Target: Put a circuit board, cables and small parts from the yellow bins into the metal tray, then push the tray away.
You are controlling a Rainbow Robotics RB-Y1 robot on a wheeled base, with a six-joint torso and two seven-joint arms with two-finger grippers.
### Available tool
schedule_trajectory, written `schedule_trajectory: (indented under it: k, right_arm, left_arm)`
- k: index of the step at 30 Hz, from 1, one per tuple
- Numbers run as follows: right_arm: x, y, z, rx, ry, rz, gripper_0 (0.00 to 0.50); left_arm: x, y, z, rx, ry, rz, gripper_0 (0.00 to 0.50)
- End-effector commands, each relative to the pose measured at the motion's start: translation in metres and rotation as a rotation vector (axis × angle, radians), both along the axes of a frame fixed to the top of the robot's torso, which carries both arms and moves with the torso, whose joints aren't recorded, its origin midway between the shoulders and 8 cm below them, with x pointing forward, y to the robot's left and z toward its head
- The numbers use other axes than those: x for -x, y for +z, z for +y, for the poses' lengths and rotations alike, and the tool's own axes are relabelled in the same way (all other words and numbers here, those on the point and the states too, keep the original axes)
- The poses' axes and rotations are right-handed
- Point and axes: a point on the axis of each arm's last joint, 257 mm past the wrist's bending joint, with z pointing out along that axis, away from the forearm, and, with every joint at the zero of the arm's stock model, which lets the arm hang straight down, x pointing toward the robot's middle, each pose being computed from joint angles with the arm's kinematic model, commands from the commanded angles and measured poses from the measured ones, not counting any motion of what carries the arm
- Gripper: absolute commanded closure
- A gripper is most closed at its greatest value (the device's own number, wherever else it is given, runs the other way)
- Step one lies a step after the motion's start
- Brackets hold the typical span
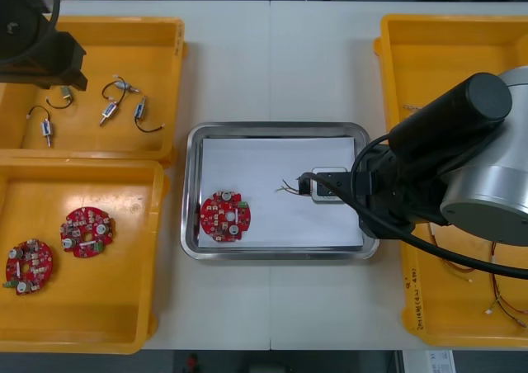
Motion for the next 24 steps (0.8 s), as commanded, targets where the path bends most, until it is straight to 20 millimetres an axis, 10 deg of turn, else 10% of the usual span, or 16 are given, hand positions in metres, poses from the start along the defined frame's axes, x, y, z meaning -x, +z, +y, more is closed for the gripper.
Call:
schedule_trajectory:
  k: [1, 24]
  right_arm:
    - [-0.01, -0.005, 0.018, 0.023, 0.074, -0.025, 0.5]
    - [-0.037, -0.082, 0.029, 0.023, 0.012, 0.074, 0.5]
  left_arm:
    - [0.003, 0.011, 0.053, 0.035, 0.187, -0.004, 0.0]
    - [-0.011, -0.033, 0.106, 0.08, 0.333, 0.056, 0.0]
